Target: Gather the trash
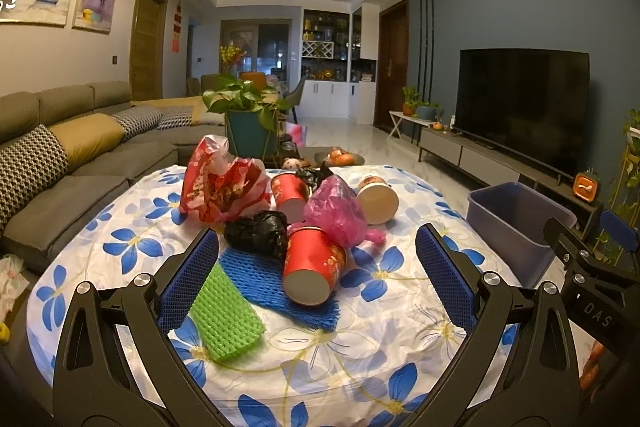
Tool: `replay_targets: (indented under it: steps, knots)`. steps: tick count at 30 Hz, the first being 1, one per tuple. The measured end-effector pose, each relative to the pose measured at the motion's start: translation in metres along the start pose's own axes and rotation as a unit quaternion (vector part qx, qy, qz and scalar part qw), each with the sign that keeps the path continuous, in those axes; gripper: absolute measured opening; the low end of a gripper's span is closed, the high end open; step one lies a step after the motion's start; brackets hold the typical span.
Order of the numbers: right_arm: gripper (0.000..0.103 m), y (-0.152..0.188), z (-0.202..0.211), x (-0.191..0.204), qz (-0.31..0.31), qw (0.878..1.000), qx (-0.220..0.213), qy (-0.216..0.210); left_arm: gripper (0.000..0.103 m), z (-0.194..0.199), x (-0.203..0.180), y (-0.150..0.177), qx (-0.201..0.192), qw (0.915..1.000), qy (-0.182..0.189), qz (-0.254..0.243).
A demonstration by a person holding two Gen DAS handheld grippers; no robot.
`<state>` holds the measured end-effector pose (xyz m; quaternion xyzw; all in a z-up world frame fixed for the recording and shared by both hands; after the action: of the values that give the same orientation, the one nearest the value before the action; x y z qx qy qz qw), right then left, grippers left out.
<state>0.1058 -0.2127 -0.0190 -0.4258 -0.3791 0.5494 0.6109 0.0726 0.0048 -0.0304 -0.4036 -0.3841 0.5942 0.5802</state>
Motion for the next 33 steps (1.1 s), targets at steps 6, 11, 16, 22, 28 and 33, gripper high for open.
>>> replay_targets:
  steps: [6,11,16,22,28,33]
  knots:
    - [0.098,-0.0002,-0.0004,-0.0004,0.0,1.0,-0.001,0.0,0.097,-0.0003,0.0012,0.001,0.0,1.0,-0.003,0.0]
    - [0.098,-0.0011,0.0008,0.0001,0.001,1.0,-0.002,0.0,0.097,0.0002,0.0033,0.002,0.0,1.0,-0.004,0.0]
    - [0.098,-0.0015,0.001,0.0001,0.001,1.0,-0.003,0.001,0.097,0.0005,0.0049,0.0024,0.0,1.0,-0.004,0.002]
    - [0.098,-0.0022,0.0018,0.0008,0.001,1.0,-0.004,0.0,0.097,0.0012,0.0051,0.0028,0.0,1.0,-0.005,0.001]
    - [0.098,-0.0028,0.0022,0.0005,0.001,1.0,-0.004,0.0,0.097,0.0013,0.0059,0.0036,0.001,1.0,-0.005,0.002]
    - [0.098,-0.0031,0.0024,0.0001,0.001,1.0,-0.004,0.001,0.097,0.0011,0.0056,0.0032,0.001,1.0,-0.005,0.001]
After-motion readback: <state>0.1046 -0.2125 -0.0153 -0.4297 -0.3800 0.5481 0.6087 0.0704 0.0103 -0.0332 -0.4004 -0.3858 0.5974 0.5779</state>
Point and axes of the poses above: each gripper's, at about its wrist camera, not at the fingertips, and z roughly against the way its jaws point, x to its left, y to its underside, the point moved 8 cm from there along -z, roughly the way its jaws point, and after that the axes turned 4 degrees about x, right-handed, at the moved point
